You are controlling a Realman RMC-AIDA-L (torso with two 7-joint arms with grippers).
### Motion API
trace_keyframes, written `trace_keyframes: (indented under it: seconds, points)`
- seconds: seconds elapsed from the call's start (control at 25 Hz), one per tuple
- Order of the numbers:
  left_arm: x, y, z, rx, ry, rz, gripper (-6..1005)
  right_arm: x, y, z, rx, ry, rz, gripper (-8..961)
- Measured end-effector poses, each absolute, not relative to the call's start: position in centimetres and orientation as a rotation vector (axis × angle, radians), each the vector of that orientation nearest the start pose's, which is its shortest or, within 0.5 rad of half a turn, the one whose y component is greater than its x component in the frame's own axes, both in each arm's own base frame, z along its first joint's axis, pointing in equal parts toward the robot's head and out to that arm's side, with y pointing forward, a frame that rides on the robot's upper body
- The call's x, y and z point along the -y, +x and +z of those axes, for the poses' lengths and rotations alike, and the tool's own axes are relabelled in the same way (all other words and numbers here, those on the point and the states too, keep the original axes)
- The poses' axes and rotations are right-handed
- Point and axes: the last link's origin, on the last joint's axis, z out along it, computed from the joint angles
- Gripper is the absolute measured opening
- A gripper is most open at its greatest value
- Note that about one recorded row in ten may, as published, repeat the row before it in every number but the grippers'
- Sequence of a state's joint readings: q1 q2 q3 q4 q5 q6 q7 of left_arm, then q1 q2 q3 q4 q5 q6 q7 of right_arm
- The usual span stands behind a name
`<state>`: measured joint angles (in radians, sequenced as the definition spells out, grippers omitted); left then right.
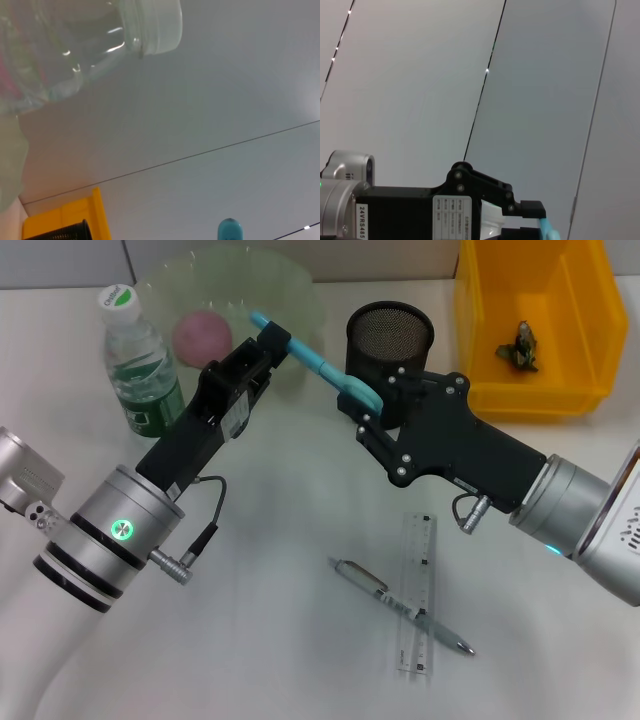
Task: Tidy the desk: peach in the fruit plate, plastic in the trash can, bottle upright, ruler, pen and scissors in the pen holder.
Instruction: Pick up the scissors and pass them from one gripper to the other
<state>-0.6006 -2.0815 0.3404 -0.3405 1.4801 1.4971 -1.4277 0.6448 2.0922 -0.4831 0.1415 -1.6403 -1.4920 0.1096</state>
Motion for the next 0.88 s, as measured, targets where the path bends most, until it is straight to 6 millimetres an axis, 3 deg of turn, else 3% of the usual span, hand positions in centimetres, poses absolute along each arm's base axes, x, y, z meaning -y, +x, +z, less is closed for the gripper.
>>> trace_keyframes:
  seconds: [0.28, 0.52, 0.88]
  points:
    - [-29.58, -23.07, -8.01, -1.912, 1.808, 1.949, 297, -30.27, 22.17, -8.53, 0.077, -2.261, 0.987, 154]
    - [-29.65, -23.01, -7.99, -1.909, 1.809, 1.95, 299, -30.26, 22.14, -8.54, 0.076, -2.261, 0.988, 82]
    - [-29.73, -22.98, -7.93, -1.892, 1.836, 1.947, 303, -30.27, 22.14, -8.55, 0.076, -2.261, 0.988, 82]
